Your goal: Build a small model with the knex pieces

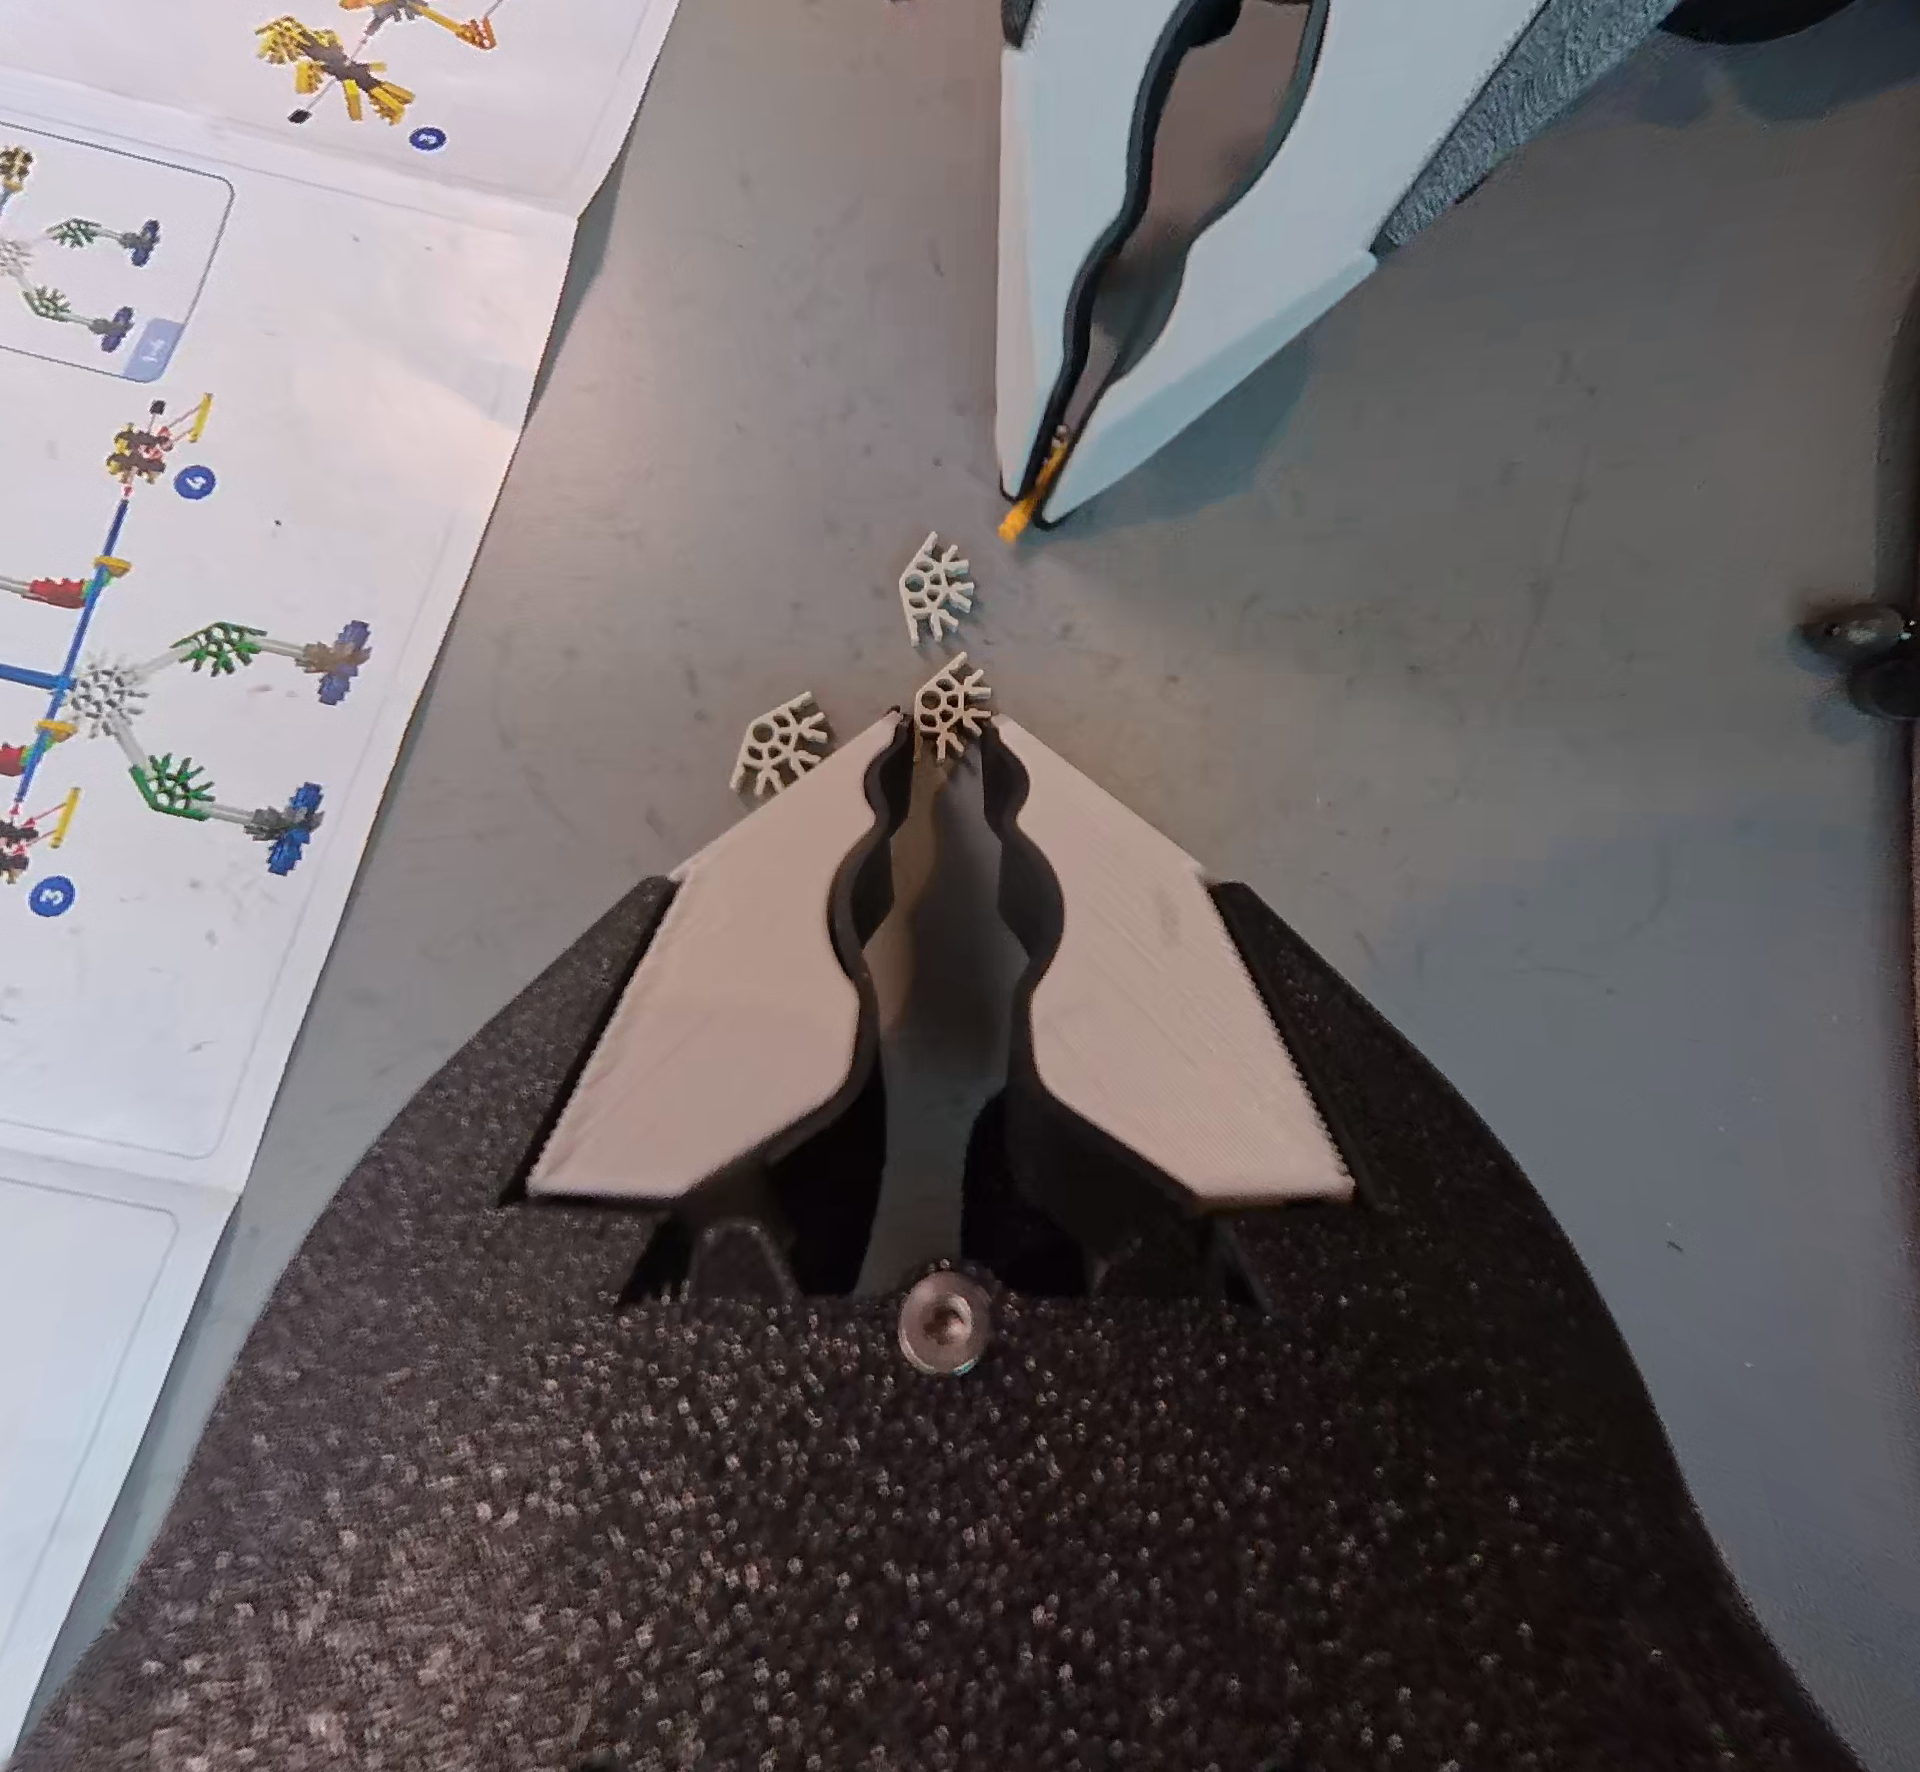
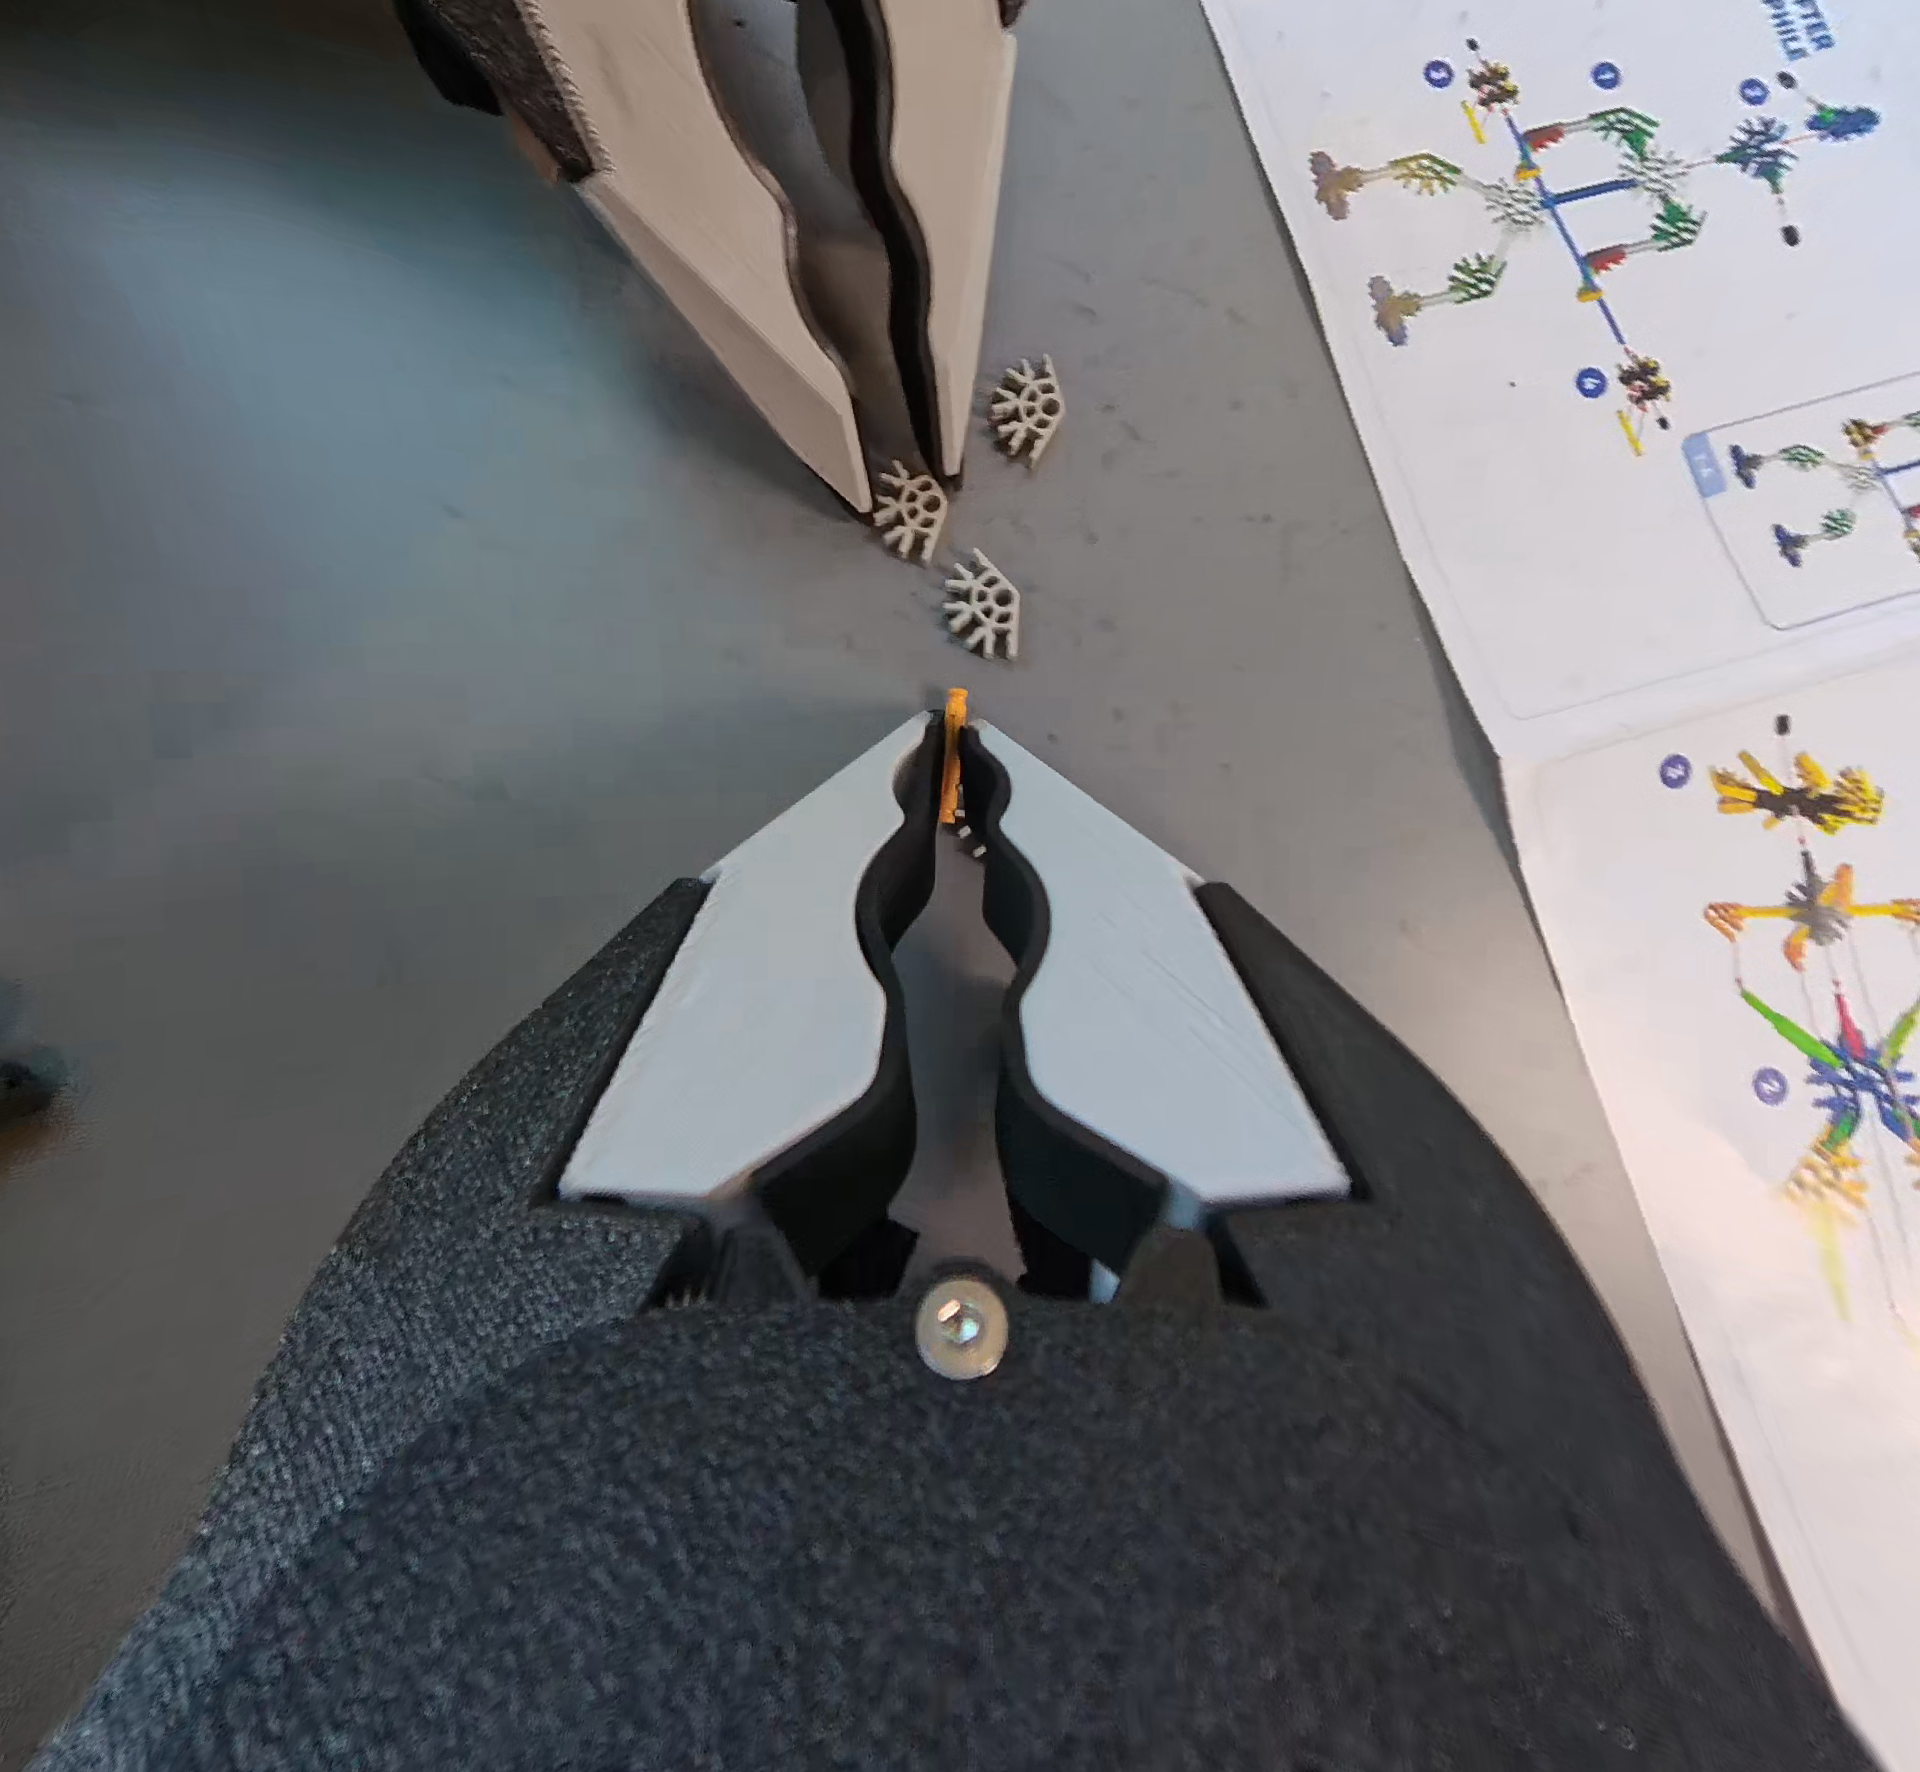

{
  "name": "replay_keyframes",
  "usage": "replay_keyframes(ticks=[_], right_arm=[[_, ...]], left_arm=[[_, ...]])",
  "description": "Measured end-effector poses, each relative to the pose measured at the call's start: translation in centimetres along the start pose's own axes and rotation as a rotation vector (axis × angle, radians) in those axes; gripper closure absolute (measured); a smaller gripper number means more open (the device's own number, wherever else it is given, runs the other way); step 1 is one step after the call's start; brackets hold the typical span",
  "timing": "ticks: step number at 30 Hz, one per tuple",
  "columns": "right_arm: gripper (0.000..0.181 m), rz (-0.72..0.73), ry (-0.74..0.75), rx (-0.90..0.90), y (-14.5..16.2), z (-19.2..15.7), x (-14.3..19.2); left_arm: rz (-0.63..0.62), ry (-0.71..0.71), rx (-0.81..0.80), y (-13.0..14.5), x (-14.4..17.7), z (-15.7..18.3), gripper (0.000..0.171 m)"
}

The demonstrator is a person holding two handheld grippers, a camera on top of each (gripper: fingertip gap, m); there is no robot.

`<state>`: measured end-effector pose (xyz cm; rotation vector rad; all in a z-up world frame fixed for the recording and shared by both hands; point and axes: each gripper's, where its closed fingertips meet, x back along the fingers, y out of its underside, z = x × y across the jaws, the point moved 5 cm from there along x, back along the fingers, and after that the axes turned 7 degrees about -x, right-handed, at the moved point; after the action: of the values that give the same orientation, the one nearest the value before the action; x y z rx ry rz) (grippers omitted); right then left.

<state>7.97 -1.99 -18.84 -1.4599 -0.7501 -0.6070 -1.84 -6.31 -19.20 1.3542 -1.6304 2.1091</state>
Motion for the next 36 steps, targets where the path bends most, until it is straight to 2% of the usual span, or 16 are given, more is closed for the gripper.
replay_keyframes(ticks=[4,8,13,18,28,36], right_arm=[[0.18,0.03,0.012,-0.046,0.1,1.4,0.9],[0.18,0.065,-0.039,-0.036,-0.7,0.2,0.7],[0.18,0.049,-0.082,-0.019,-0.8,-1.0,-0.6],[0.18,0.06,-0.086,-0.021,-1.0,-0.9,-0.7],[0.18,0.044,-0.079,0.022,-0.6,-1.2,-0.4],[0.18,0.032,-0.089,0.042,-0.3,-1.3,-0.4]], left_arm=[[-0.016,-0.01,0.032,-0.1,0.0,0.1,0.158],[-0.029,0.061,0.051,-0.1,0.3,1.0,0.156],[-0.018,0.077,0.058,-0.1,0.1,1.0,0.158],[-0.008,0.054,0.027,-0.3,-0.2,1.0,0.162],[0.017,0.105,-0.057,-0.8,-0.8,2.5,0.163],[0.037,0.126,-0.055,-0.8,-1.0,2.5,0.163]])
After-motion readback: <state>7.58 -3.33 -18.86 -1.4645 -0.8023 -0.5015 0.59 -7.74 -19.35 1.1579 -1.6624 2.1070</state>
